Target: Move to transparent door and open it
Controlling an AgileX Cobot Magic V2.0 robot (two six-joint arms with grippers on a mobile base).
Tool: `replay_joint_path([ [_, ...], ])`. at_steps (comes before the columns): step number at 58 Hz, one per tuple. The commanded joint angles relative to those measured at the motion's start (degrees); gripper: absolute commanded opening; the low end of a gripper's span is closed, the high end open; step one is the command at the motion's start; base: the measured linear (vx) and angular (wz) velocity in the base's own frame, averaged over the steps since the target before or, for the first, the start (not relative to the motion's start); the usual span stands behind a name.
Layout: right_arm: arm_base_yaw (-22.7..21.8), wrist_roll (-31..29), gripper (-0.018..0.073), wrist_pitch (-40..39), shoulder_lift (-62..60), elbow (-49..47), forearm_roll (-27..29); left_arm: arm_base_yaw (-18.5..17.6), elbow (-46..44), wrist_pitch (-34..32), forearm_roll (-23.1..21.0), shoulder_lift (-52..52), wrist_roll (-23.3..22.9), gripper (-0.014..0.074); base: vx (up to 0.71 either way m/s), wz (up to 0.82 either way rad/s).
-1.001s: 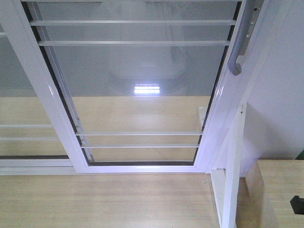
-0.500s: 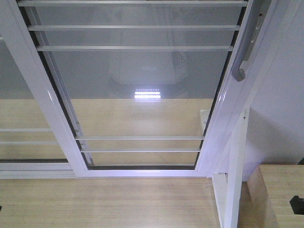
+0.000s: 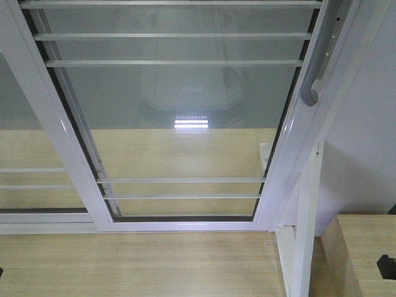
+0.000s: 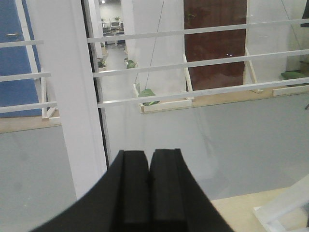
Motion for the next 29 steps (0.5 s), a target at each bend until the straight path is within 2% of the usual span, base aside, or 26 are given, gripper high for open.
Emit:
replay_joint_path([
  [1,-0.09,-0.09,-0.0005,-4.55,0.94,0.65,-0.28,-0.23,1.38,-4.58,-0.50,1.09,-0.47,-0.0006,0.00,0.00],
  [18,-0.09,-0.35,-0.0005,-5.08,0.94,0.65,-0.85,-0.23,1.38,-5.07,-0.43,1.09,-0.33,-0.0006,0.00,0.00],
  [29,-0.16,0.16,-0.0005,-8.44,0.94,0.65,-1.51,-0.23,1.31,-6.73,-0.53,1.09,-0.44,-0.0006,0.00,0.00],
])
